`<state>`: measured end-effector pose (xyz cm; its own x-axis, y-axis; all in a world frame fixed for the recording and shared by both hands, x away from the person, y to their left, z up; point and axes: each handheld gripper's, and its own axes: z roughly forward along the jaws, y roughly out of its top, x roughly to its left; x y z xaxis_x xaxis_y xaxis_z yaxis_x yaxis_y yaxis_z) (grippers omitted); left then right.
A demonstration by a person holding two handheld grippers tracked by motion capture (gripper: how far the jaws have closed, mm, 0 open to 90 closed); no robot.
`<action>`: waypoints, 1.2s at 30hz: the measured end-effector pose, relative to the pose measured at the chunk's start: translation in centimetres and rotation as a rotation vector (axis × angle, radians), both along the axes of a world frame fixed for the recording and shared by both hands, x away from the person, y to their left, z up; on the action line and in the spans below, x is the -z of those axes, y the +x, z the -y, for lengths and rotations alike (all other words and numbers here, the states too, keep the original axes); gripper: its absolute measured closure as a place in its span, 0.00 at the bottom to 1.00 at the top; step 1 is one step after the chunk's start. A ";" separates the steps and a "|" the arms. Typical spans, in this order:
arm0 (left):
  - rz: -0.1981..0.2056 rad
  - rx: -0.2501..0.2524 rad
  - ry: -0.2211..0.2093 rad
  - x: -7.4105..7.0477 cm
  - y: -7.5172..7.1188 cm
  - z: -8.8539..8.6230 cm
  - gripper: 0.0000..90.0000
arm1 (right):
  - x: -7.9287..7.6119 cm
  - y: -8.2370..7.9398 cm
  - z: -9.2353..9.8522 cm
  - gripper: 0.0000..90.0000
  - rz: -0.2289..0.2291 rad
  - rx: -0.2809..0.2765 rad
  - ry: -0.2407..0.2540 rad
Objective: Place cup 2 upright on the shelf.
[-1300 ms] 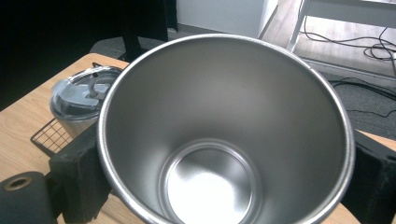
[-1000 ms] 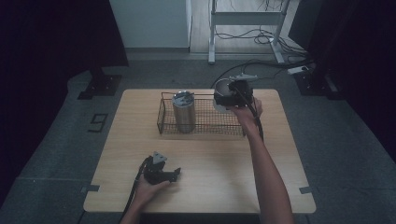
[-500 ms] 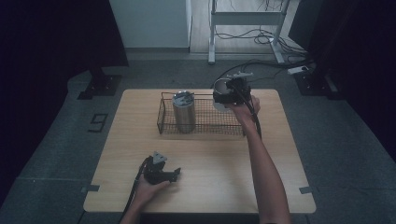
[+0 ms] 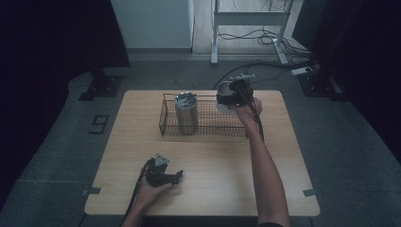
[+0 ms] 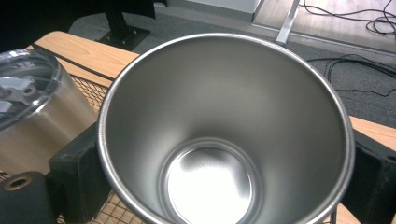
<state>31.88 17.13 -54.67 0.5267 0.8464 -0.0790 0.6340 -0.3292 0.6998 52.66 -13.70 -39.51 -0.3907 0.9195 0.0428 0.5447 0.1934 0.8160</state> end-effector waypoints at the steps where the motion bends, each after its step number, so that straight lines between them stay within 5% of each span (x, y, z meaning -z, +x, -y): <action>1: 0.001 0.000 0.003 0.0 0.0 0.0 0.15 | 0.1 0.1 -0.1 0.08 -0.003 -0.002 -0.002; 36: 0.007 0.007 0.022 0.0 -0.1 0.1 0.16 | 4.9 1.8 -1.2 0.08 -0.084 -0.040 -0.053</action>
<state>31.83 16.99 -54.69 0.5329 0.8442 -0.0573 0.6271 -0.3485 0.6966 54.48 -12.50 -44.41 -0.4243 0.9050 0.0291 0.6020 0.2580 0.7556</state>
